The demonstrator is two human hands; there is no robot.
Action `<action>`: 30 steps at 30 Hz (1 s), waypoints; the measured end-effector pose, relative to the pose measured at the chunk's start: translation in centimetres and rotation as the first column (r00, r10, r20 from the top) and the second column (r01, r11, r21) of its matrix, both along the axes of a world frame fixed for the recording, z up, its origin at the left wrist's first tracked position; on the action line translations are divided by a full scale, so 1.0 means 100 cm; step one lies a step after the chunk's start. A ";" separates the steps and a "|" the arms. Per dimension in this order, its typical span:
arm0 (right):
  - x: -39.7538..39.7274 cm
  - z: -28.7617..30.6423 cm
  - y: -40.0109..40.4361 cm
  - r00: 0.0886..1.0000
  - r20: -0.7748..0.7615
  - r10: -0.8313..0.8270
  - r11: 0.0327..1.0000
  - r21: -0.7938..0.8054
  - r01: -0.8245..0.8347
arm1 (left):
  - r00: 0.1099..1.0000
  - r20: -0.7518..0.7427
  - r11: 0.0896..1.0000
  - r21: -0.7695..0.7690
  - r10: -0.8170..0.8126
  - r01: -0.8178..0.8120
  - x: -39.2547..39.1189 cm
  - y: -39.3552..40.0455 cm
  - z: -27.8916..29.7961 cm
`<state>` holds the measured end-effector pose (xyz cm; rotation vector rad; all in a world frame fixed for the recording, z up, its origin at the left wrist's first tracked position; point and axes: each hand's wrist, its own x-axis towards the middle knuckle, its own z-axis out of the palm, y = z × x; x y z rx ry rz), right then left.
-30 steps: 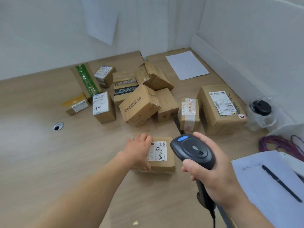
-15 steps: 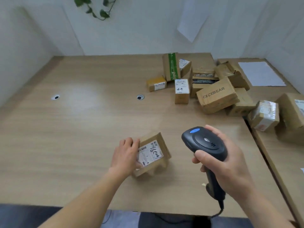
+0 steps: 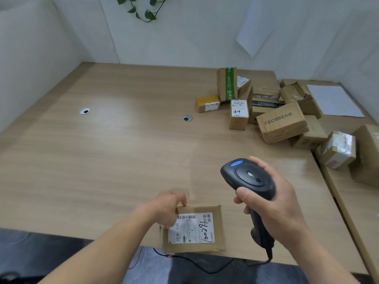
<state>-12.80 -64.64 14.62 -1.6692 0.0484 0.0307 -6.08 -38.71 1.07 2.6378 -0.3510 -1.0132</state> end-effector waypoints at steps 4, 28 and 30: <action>0.000 0.001 -0.009 1.000 -0.004 0.030 0.999 -0.011 -0.030 | 0.990 -0.049 0.989 -0.057 0.131 -0.134 -0.017 -0.005 -0.009; 0.008 0.008 -0.049 0.983 -0.009 0.182 0.983 0.026 -0.181 | 0.918 0.363 0.966 0.135 0.160 -0.222 -0.050 -0.033 0.002; 0.008 0.009 -0.049 0.979 -0.014 0.201 0.979 0.029 -0.201 | 0.883 0.346 0.939 0.019 0.317 -0.344 -0.043 -0.027 0.009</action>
